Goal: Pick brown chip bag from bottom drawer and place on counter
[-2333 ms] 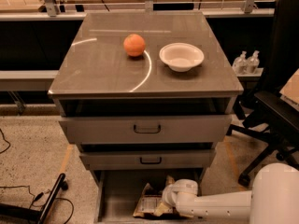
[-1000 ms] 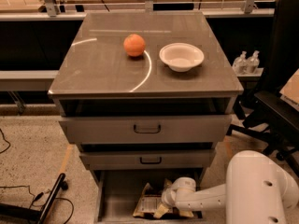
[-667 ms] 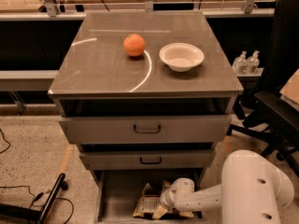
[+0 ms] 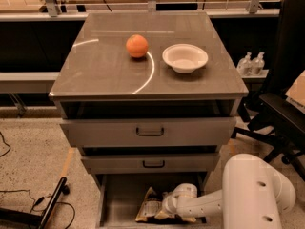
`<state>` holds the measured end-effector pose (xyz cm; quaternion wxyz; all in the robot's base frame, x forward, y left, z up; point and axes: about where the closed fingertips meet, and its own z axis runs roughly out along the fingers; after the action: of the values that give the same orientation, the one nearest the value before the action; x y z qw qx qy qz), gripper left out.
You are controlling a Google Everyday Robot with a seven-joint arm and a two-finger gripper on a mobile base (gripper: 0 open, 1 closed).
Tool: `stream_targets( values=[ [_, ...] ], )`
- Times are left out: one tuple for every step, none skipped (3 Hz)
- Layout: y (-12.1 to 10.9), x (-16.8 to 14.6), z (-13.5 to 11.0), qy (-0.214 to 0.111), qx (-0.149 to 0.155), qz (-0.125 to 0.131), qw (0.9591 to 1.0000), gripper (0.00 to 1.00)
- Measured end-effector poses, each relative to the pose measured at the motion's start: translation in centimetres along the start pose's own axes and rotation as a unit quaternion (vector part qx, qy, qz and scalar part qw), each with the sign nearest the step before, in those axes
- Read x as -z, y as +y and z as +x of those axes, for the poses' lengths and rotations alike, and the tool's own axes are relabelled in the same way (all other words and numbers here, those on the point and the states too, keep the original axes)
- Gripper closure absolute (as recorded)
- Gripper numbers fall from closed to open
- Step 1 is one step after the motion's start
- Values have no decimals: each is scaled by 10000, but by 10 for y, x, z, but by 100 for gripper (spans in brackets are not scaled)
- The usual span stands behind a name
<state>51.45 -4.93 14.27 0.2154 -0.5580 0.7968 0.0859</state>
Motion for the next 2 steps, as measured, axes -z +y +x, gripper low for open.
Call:
stream_targets(
  values=[
    [1,-1,0,-1,1,-10,10000,64],
    [2,-2,0,-1,1,-18,10000,85]
  ],
)
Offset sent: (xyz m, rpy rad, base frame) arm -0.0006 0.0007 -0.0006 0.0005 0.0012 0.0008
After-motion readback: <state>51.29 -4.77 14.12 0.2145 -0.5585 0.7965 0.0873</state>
